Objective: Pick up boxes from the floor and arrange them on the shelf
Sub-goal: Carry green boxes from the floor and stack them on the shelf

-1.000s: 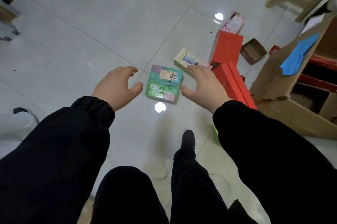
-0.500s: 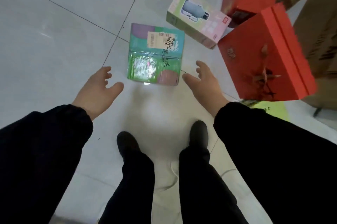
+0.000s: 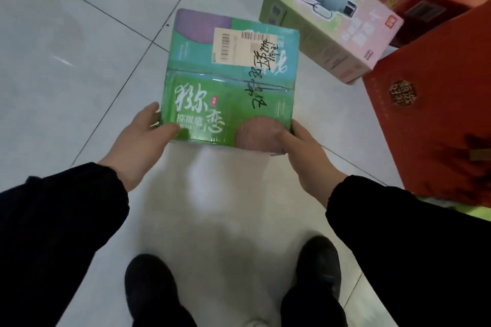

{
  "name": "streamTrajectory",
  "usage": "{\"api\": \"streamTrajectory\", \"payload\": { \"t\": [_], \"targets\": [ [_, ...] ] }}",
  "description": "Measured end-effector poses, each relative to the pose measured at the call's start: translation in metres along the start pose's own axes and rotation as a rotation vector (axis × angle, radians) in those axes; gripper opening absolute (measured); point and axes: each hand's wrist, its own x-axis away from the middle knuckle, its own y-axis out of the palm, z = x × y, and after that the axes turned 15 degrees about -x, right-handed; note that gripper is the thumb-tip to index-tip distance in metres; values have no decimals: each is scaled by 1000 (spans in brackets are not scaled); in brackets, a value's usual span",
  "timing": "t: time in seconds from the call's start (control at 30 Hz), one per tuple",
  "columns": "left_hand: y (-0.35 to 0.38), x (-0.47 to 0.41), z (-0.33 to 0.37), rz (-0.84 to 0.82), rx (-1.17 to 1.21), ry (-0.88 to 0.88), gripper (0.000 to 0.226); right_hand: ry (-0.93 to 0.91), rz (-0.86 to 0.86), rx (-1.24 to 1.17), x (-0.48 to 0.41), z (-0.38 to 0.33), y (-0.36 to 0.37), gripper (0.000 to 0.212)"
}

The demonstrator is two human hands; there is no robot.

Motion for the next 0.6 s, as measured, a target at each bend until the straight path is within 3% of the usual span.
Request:
{"api": "streamTrajectory", "payload": {
  "t": [0.03, 0.1, 0.17, 0.33, 0.43, 0.6],
  "targets": [
    [-5, 7, 0, 42, 65, -21, 70, -22, -14, -39, 9, -9, 1, 46],
    [-24, 29, 11, 73, 163, 0, 31, -51, -36, -137, 29, -33, 1, 33],
    [-45, 55, 27, 122, 285, -12, 27, -60, -45, -206, 55, -65, 4, 26],
    [-106, 148, 81, 73, 356, 0, 35, -77, -32, -294, 146, -143, 6, 20],
    [-157, 213, 124, 40, 437, 26, 49, -93, -50, -310, 216, -201, 3, 47],
    [-254, 335, 201, 105, 444, 127, 69, -247, -206, -267, 343, -325, 4, 64]
  ]
}}
